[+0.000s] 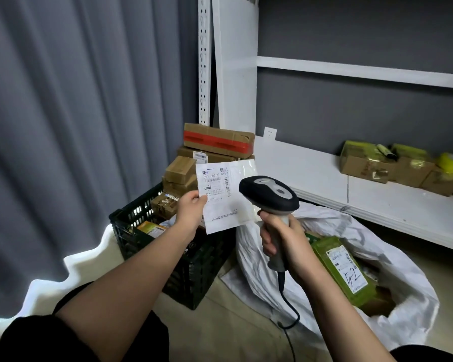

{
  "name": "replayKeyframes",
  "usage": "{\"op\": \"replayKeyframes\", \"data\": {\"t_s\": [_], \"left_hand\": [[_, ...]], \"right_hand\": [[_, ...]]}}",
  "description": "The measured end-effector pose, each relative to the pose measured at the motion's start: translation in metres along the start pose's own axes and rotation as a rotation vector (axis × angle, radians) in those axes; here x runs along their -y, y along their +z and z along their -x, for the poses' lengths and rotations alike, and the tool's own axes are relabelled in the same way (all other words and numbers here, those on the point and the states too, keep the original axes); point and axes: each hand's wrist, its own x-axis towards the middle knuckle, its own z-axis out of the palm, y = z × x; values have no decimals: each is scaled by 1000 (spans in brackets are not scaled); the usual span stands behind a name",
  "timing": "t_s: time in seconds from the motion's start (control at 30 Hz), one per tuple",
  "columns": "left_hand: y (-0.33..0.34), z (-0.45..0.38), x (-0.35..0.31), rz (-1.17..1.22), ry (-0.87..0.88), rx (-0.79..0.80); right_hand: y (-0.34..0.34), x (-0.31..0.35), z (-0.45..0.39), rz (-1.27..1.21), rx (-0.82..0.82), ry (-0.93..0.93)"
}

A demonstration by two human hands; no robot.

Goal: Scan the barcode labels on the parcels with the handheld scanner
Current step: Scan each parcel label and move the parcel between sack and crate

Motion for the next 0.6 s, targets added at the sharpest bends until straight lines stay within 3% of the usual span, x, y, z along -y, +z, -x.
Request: {"op": "replayKeyframes", "data": {"t_s": [0.6], "left_hand": [[10, -16, -3, 81, 32, -58]], "right_hand": [[5, 1, 5, 12, 51, 33]]}}
